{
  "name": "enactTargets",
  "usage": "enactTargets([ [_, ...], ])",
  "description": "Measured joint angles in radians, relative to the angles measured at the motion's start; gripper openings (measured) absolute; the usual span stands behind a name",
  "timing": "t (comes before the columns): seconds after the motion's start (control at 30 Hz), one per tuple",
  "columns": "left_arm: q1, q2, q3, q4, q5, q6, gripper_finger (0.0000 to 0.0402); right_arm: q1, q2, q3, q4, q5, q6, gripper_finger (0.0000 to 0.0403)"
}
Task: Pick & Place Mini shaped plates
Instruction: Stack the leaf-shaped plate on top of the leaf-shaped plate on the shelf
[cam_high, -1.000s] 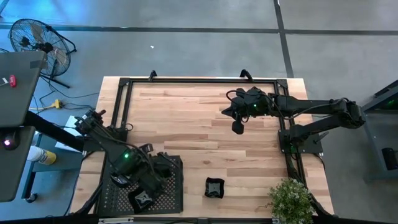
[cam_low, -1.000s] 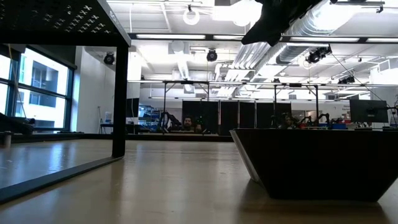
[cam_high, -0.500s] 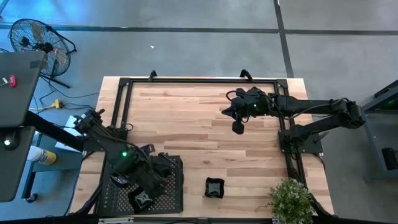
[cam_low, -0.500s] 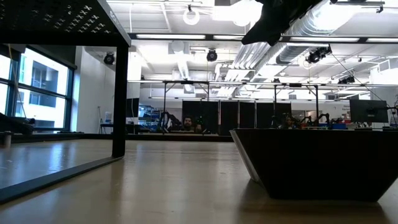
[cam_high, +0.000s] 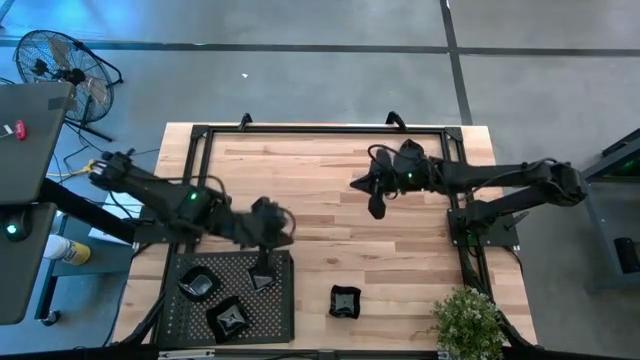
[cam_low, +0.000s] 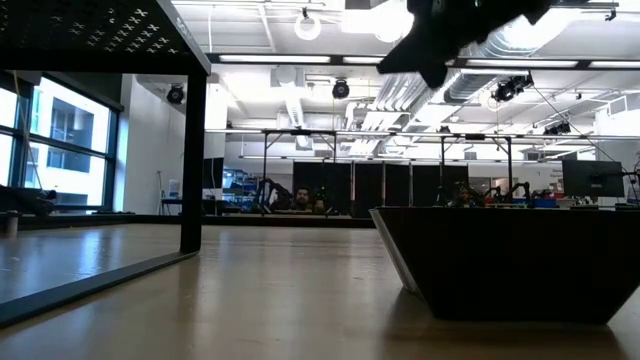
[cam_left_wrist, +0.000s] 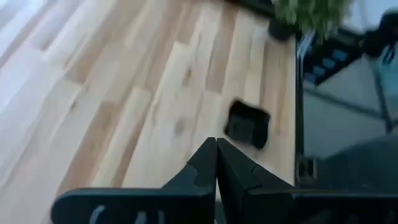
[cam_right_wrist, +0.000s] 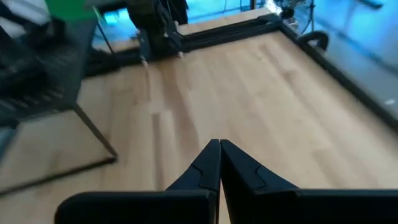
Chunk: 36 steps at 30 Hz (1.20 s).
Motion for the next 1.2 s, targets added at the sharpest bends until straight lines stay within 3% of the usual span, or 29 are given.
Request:
enactTargets([
  [0.1, 0.086, -0.084, -0.197, 0.242, 0.034, 0.044, 0.0001, 0.003, 0.000, -0.109, 0.150, -0.014, 0.136, 0.0001],
  [0.23, 0.203, -0.163, -0.424, 0.611, 0.038, 0.050, 0.0001, -0.010, -0.048, -0.208, 0.185, 0.040, 0.305, 0.0001],
  [0.37, 0.285, -0.195, -0.606, 0.989, 0.031, 0.051, 0.0001, -0.074, -0.124, -0.256, 0.085, 0.143, 0.447, 0.0001],
  [0.47, 0.325, -0.196, -0.702, 1.149, -0.001, 0.038, 0.0001, -0.171, -0.157, -0.275, -0.084, 0.244, 0.577, 0.0001],
  [0.6, 0.368, -0.197, -0.759, 1.203, -0.025, -0.018, 0.0001, -0.358, -0.157, -0.311, -0.258, 0.289, 0.742, 0.0002],
  [0.7, 0.387, -0.196, -0.763, 1.207, -0.011, -0.017, 0.0001, -0.495, -0.147, -0.359, -0.243, 0.228, 0.765, 0.0015],
  [0.83, 0.397, -0.196, -0.763, 1.202, 0.000, -0.005, 0.0001, -0.638, -0.147, -0.424, -0.186, 0.195, 0.789, 0.0063],
  [1.03, 0.400, -0.196, -0.763, 1.202, 0.010, 0.023, 0.0001, -0.754, -0.125, -0.469, -0.125, 0.219, 0.789, 0.0142],
  [1.2, 0.400, -0.196, -0.763, 1.199, 0.013, 0.039, 0.0001, -0.790, -0.015, -0.478, -0.015, 0.224, 0.788, 0.0156],
])
